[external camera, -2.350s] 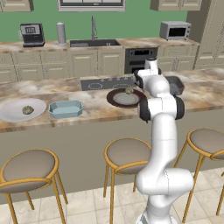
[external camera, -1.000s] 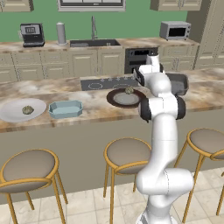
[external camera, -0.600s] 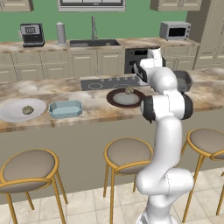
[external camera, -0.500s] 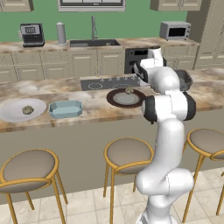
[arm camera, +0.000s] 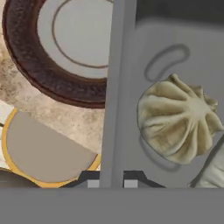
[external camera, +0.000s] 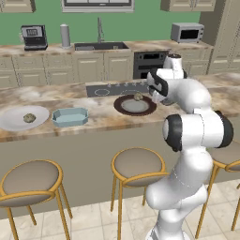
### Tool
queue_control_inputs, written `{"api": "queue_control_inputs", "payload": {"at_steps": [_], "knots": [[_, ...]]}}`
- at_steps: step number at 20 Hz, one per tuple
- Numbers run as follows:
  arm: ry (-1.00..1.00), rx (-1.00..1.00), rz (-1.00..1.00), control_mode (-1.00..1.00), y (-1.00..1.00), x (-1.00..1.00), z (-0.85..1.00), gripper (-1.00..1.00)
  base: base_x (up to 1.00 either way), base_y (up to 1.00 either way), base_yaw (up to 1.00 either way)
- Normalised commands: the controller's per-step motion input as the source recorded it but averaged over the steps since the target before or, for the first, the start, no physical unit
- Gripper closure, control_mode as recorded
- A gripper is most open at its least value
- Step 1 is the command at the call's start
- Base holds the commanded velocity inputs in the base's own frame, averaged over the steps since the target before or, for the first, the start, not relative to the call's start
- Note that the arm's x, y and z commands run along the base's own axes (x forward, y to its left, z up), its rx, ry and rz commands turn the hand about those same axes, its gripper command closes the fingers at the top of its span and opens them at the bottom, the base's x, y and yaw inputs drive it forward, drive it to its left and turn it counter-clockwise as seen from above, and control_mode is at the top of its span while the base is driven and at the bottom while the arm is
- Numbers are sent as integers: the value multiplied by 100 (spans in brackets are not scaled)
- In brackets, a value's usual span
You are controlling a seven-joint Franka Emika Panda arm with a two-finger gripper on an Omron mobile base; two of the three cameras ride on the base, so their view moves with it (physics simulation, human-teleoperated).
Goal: Place two dumplings into each of the tupperware containers and then place the containers in the fridge.
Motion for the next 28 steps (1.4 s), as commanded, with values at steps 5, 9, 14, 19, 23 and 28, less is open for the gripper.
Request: {"api": "queue_control_inputs", "payload": {"at_steps": [5,9,14,19,23,28], "knots": [[1,10,67,-100,11,-50,54,100,0,0,0],[2,9,50,-100,5,-44,74,100,0,0,0],[-1,-10,23,-100,2,-79,40,100,0,0,0],[-7,-21,6,-100,13,-72,18,100,0,0,0],[0,-16,14,-100,22,-35,12,100,0,0,0],[0,-13,29,-100,34,-67,10,100,0,0,0]]}}
